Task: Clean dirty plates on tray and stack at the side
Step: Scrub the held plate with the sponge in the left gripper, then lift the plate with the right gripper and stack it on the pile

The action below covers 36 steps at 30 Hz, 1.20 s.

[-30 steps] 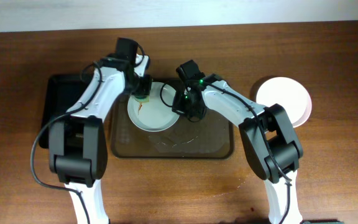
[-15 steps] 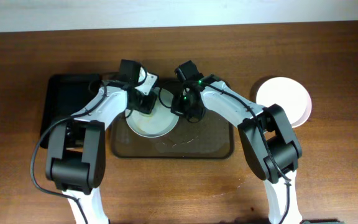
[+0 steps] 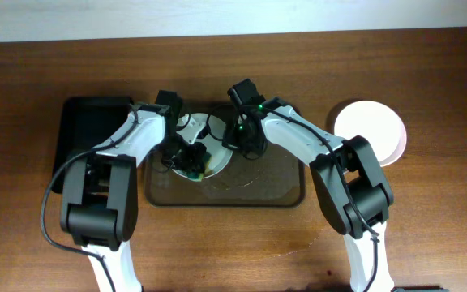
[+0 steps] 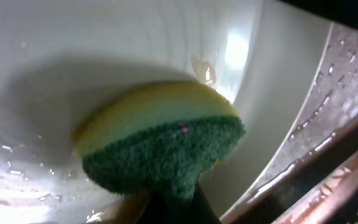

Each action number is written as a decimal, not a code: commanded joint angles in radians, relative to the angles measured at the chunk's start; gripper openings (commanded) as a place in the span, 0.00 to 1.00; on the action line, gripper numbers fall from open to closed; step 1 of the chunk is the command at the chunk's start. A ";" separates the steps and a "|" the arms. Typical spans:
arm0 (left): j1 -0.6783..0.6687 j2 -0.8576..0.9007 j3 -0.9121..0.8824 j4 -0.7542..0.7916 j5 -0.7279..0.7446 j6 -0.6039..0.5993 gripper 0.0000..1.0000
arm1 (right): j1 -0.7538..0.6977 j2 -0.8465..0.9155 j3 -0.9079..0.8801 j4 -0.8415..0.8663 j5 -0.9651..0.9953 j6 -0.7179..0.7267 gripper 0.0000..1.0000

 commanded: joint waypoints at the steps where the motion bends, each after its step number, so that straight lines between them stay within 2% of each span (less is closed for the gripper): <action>1: 0.045 0.040 0.212 -0.181 0.035 0.027 0.01 | 0.000 0.038 -0.006 0.001 0.032 0.014 0.04; 5: 0.137 0.040 0.587 -0.358 0.027 0.027 0.01 | -0.006 0.030 -0.003 -0.006 -0.014 -0.021 0.04; 7: 0.173 0.040 0.610 -0.341 0.023 0.026 0.01 | -0.027 -0.014 0.005 -0.038 -0.031 -0.095 0.04; 8: 0.206 0.040 0.609 -0.323 -0.041 0.026 0.01 | -0.039 -0.088 0.006 -0.066 0.007 -0.162 0.04; 10: 0.220 0.040 0.609 -0.289 -0.130 0.023 0.01 | -0.031 -0.224 0.006 -0.151 0.250 -0.200 0.04; 13: 0.220 0.040 0.609 -0.253 -0.134 0.023 0.01 | 0.033 -0.352 0.006 -0.218 0.674 -0.242 0.04; 14: 0.219 0.040 0.609 -0.237 -0.134 0.023 0.01 | 0.091 -0.364 0.006 -0.229 0.891 -0.263 0.04; 16: 0.219 0.040 0.609 -0.235 -0.134 0.023 0.01 | 0.172 -0.363 0.006 -0.240 1.119 -0.268 0.04; 18: 0.219 0.040 0.609 -0.234 -0.138 0.023 0.01 | 0.288 -0.363 0.006 -0.241 1.429 -0.267 0.04; 21: 0.219 0.040 0.609 -0.234 -0.138 0.023 0.01 | 0.388 -0.363 0.006 -0.240 1.721 -0.267 0.04; 23: 0.219 0.040 0.609 -0.234 -0.138 0.023 0.01 | 0.431 -0.363 0.006 -0.240 1.827 -0.267 0.04; 26: 0.219 0.040 0.609 -0.234 -0.138 0.023 0.01 | 0.436 -0.363 0.006 -0.240 1.832 -0.264 0.04; 28: 0.219 0.040 0.609 -0.234 -0.138 0.023 0.01 | 0.430 -0.364 0.006 -0.240 1.727 -0.264 0.04; 29: 0.219 0.040 0.609 -0.235 -0.138 0.023 0.01 | 0.420 -0.366 0.006 -0.249 1.596 -0.264 0.04; 31: 0.219 0.040 0.609 -0.242 -0.143 0.023 0.01 | 0.319 -0.390 0.006 -0.286 1.108 -0.205 0.04; 32: 0.219 0.040 0.609 -0.243 -0.149 0.023 0.01 | 0.272 -0.401 0.006 -0.297 0.998 -0.190 0.04; 35: 0.219 0.040 0.609 -0.243 -0.164 0.023 0.01 | -0.039 -0.438 0.006 -0.332 0.499 -0.189 0.04; 36: 0.219 0.040 0.609 -0.242 -0.164 0.023 0.01 | -0.204 -0.438 0.006 -0.354 0.316 -0.189 0.04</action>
